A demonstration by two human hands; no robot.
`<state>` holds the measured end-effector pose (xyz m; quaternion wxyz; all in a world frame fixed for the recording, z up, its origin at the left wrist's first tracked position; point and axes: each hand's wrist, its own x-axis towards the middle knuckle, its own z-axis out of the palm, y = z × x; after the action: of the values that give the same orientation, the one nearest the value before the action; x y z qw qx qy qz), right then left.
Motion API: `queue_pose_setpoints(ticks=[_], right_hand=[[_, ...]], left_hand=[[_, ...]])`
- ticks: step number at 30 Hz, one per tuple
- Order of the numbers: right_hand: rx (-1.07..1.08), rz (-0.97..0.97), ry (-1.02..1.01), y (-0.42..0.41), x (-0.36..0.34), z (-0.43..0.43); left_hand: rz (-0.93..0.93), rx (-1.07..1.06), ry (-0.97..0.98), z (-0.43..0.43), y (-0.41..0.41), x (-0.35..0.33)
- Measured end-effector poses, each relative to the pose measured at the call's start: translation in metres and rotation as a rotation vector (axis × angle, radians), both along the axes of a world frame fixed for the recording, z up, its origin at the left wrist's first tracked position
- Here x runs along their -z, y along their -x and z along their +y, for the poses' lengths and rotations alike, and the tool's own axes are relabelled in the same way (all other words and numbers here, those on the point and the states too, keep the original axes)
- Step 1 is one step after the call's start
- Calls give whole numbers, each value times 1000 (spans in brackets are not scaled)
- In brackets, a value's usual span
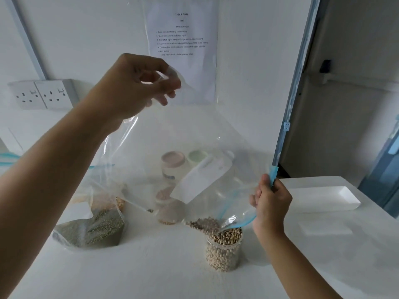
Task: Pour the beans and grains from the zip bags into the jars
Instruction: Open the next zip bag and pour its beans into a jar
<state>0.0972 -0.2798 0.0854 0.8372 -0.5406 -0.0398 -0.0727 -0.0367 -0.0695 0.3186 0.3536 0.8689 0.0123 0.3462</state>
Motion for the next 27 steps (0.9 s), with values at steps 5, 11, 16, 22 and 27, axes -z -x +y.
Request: queue_pose_setpoints(ticks=[5,11,16,22,27], right_hand=[[11,-15,21,-1,0,-3],[21,-43,40,-2,-1,-3],[13,9,-1,-7,2,-4],[-62,62,-58,-9,3,-9],[-107,75,-118,-4,0,-8]], left_hand=[[-12,1,3,1,-1,-2],[-46,15,-20,0,-8,-8],[-12,4,-88,-3,-18,-10],[41,-132,-500,-2,-13,2],[-94,-239,-614,7,-8,18]])
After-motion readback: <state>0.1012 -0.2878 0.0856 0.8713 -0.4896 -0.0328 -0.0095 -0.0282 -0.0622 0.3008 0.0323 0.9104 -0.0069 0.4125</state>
